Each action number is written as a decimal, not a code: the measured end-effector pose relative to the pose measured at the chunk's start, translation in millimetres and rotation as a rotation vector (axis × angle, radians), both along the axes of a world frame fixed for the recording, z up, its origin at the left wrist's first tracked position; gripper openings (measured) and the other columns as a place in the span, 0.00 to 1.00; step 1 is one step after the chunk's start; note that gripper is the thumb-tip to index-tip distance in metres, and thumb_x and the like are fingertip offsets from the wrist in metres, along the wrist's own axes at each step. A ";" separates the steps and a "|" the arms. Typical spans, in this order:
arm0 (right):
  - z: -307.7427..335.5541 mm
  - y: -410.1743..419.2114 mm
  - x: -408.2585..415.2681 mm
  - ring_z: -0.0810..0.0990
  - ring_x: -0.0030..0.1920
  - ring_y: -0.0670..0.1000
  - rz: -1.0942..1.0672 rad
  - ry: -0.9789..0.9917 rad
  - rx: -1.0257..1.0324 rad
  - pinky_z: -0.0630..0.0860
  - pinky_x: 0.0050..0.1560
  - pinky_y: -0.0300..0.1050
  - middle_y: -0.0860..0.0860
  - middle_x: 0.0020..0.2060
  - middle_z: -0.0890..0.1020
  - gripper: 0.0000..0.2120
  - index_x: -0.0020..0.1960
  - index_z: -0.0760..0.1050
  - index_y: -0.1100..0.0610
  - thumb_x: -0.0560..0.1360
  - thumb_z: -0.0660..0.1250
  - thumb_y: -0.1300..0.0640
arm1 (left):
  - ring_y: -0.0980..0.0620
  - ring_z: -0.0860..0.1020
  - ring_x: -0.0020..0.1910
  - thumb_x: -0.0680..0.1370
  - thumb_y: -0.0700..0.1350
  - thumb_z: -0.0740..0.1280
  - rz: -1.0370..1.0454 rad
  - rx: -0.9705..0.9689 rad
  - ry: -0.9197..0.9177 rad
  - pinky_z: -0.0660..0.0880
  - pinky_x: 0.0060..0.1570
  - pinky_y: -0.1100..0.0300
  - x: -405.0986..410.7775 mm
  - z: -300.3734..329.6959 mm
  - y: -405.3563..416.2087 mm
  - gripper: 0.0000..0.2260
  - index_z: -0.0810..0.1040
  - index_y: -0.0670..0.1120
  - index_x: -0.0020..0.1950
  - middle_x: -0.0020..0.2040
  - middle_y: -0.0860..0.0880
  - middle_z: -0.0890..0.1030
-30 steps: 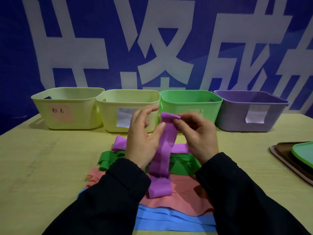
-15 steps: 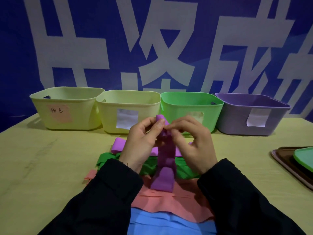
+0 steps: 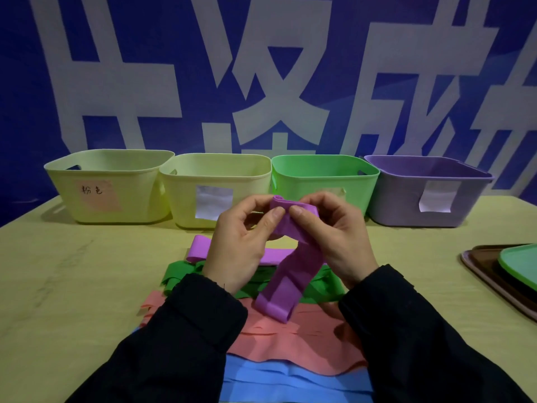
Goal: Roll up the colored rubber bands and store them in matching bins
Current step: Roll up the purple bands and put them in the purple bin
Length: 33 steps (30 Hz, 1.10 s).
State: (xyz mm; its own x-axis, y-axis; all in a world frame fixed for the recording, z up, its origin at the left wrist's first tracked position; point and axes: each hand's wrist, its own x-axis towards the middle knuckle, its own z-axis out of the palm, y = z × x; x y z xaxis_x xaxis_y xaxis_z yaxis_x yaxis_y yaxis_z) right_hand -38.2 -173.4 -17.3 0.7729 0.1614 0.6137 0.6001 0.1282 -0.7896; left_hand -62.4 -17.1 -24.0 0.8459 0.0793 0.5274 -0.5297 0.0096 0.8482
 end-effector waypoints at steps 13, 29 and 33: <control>3.4 0.1 -10.2 0.79 0.40 0.43 0.090 0.117 -0.020 0.76 0.43 0.35 0.46 0.39 0.84 0.08 0.48 0.84 0.53 0.74 0.67 0.60 | 0.53 0.83 0.46 0.72 0.44 0.75 -0.021 -0.050 0.047 0.81 0.51 0.56 1.5 -4.2 -2.5 0.10 0.81 0.46 0.53 0.45 0.50 0.86; 3.4 0.2 -8.3 0.79 0.36 0.46 0.024 0.111 0.057 0.76 0.38 0.37 0.48 0.35 0.84 0.04 0.44 0.84 0.54 0.71 0.76 0.62 | 0.52 0.83 0.46 0.71 0.45 0.73 -0.061 -0.164 0.034 0.81 0.50 0.59 -2.3 3.0 -3.0 0.13 0.81 0.44 0.54 0.46 0.47 0.87; 3.0 2.4 -10.8 0.79 0.37 0.43 0.040 0.083 0.031 0.75 0.40 0.35 0.47 0.36 0.84 0.04 0.47 0.83 0.56 0.73 0.73 0.62 | 0.51 0.84 0.46 0.78 0.41 0.72 -0.054 -0.086 0.025 0.81 0.51 0.57 -1.5 -1.6 -4.7 0.05 0.81 0.46 0.53 0.45 0.47 0.86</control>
State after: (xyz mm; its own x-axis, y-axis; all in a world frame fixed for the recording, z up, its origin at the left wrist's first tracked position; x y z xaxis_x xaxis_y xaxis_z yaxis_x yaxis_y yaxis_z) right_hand -49.0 -170.9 -14.3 0.8144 0.1749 0.5533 0.5271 0.1759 -0.8314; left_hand -63.9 -21.8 -25.6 0.8628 0.0777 0.4995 -0.5054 0.1112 0.8557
